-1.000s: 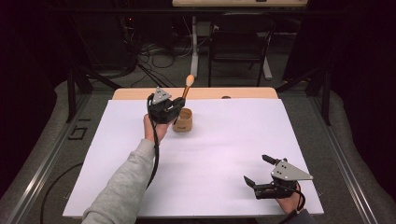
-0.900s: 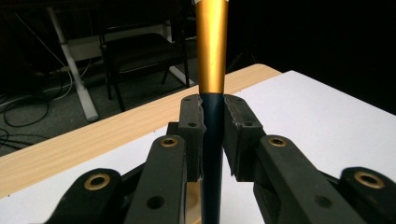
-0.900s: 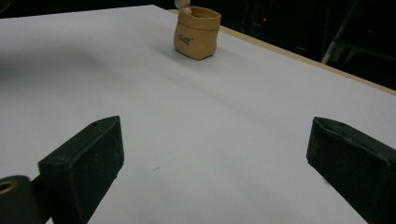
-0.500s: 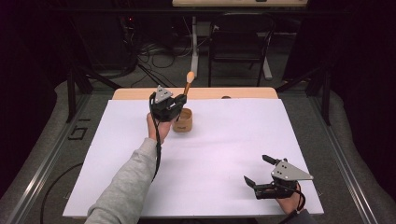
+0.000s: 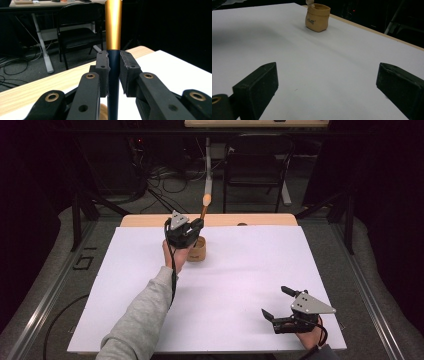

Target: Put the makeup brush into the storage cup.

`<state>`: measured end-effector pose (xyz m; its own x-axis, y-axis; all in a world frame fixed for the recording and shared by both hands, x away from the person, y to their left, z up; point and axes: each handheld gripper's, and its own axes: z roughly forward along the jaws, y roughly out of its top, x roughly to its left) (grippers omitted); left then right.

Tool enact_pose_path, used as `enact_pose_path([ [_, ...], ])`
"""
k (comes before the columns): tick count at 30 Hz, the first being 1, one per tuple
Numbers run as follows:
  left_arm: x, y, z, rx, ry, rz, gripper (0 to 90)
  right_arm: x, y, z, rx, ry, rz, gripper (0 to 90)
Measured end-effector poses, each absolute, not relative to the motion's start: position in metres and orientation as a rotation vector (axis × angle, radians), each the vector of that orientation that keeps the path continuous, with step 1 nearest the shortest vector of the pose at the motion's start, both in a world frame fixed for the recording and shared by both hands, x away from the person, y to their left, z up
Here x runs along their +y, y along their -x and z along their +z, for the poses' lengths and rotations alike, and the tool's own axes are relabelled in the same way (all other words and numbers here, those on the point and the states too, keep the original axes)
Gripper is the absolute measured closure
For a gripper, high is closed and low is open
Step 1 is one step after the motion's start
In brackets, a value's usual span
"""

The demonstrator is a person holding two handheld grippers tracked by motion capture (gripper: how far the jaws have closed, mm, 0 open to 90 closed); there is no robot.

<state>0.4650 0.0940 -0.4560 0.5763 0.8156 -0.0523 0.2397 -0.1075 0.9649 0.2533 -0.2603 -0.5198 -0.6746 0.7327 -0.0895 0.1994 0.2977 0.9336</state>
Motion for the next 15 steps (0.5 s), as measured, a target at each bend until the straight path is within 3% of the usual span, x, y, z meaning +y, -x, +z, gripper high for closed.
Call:
enact_pose_path([
  [15, 0.091, -0.475, -0.468, 0.917, -1.602, 0.652, 78.6, -0.261, -0.253, -0.520, 2.046, -0.823, 1.381, 3.6],
])
